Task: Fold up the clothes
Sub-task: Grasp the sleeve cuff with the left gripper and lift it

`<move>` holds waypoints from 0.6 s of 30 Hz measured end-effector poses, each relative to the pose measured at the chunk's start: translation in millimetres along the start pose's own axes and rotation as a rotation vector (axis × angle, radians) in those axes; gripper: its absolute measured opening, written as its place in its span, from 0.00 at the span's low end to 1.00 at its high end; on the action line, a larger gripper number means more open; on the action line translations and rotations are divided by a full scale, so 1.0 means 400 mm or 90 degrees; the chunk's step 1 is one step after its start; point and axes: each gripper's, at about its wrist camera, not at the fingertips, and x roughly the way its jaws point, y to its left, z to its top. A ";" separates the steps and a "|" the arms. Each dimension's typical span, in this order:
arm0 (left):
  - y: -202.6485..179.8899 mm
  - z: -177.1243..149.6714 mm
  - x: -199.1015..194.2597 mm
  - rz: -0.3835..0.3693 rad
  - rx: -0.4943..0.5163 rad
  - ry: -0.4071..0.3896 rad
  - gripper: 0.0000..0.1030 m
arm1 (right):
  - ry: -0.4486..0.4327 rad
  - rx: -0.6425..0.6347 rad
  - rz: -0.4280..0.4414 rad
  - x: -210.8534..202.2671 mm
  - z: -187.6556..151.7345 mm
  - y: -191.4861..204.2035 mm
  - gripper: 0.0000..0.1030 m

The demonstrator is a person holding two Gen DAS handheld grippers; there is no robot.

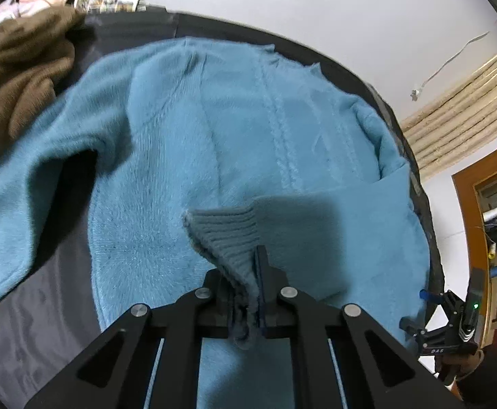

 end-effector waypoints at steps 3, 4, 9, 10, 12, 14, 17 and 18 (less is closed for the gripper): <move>-0.036 -0.001 -0.056 0.010 -0.004 -0.031 0.09 | 0.017 -0.028 0.011 -0.002 0.004 -0.005 1.00; -0.051 0.000 -0.076 0.013 -0.007 -0.042 0.09 | 0.022 -0.039 0.015 -0.003 0.005 -0.007 1.00; -0.174 0.024 -0.185 0.018 -0.006 -0.091 0.09 | 0.020 -0.068 0.096 -0.033 0.002 -0.042 1.00; -0.207 0.032 -0.204 0.022 -0.001 -0.101 0.09 | 0.007 -0.066 0.111 -0.049 0.002 -0.057 1.00; -0.276 0.048 -0.246 0.017 0.008 -0.124 0.09 | -0.019 -0.063 0.139 -0.080 0.001 -0.088 1.00; -0.349 0.067 -0.277 0.000 0.017 -0.141 0.09 | -0.051 -0.066 0.163 -0.115 0.002 -0.123 1.00; -0.470 0.096 -0.306 -0.027 0.045 -0.161 0.09 | -0.088 -0.061 0.185 -0.111 0.002 -0.128 1.00; -0.512 0.106 -0.311 -0.037 0.055 -0.164 0.09 | -0.099 -0.059 0.190 -0.104 0.003 -0.124 1.00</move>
